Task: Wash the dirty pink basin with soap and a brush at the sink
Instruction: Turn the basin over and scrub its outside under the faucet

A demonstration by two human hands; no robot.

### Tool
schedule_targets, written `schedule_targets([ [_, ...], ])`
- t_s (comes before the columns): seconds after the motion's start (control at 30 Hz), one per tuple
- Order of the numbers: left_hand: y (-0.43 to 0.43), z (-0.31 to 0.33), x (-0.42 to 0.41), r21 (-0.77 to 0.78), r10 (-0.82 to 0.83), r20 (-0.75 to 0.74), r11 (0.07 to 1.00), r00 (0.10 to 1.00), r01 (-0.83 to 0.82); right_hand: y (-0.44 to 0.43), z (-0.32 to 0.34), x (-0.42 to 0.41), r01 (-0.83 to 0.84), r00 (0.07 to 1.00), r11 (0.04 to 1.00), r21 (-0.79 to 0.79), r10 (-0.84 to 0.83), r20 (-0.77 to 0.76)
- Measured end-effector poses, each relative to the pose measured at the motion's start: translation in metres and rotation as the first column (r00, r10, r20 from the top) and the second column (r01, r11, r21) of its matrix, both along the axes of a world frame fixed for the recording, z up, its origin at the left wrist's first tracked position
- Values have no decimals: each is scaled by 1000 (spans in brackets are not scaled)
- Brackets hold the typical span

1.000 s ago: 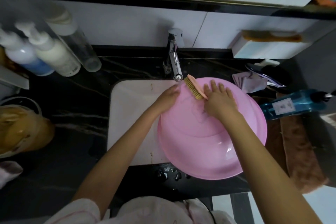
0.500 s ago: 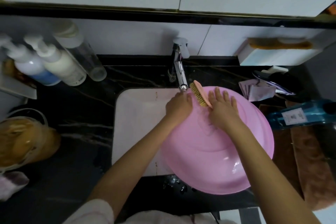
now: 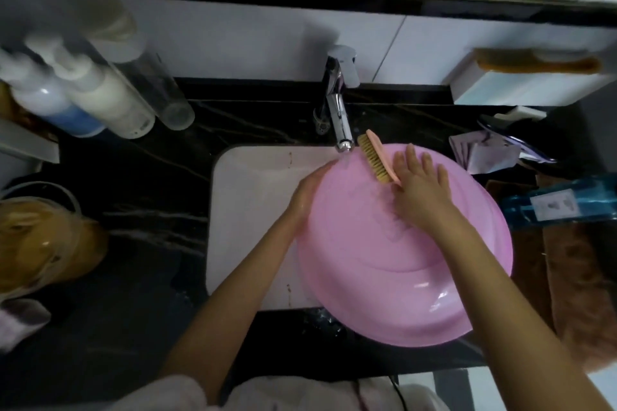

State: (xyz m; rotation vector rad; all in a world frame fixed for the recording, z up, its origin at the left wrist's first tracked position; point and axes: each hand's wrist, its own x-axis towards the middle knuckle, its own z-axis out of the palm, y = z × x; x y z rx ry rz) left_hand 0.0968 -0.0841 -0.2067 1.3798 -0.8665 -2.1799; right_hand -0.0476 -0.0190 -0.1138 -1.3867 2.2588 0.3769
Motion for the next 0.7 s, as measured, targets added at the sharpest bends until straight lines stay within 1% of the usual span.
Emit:
schedule_targets([
  [0.07,-11,-6,-7,45,-13,-53,999,998,16,-1,-4,-1,-17,1000,1000,7,18,-18],
  [0.13,-16,-18,-7,86,21,-26,996,999,-19,-3,-5,2,-18,999,1000,21,18,-29],
  [0.23,-1,-34,7,101,35,-16,994,999,-33,-7,-7,5,-6,999,999,42,8,-41],
  [0.27,8,-39,14,105,28,-16,994,999,-26,-9,-6,5,-2,999,999,40,4,-45],
  [0.33,27,-44,31,84,-50,-25,995,998,52,-9,-6,6,1,999,999,33,0,-43],
  [0.37,33,-50,41,39,-138,0,990,990,138,-7,-6,6,6,999,999,32,-5,-39],
  [0.43,44,-52,61,-59,-273,119,958,955,281,-7,-5,6,17,999,1000,23,-16,-34],
  [0.47,49,-50,71,-71,-286,162,951,945,300,-4,-5,6,23,999,1000,21,-23,-32],
  [0.53,59,-46,81,-127,-168,312,968,935,216,-2,-5,6,31,999,999,14,-31,-25],
  [0.57,66,-45,83,-93,-140,363,978,921,185,1,-3,6,37,999,999,7,-36,-23],
  [0.6,70,-47,81,-43,-151,396,982,906,183,3,-3,6,44,999,999,5,-44,-16],
  [0.63,76,-47,77,55,-206,331,978,921,199,4,-2,7,54,998,999,-1,-54,-9],
  [0.67,82,-48,70,157,-222,195,969,955,193,6,0,8,65,998,998,-7,-65,-9],
  [0.7,85,-52,62,201,-214,82,960,973,194,8,2,10,77,997,997,-11,-78,-19],
])
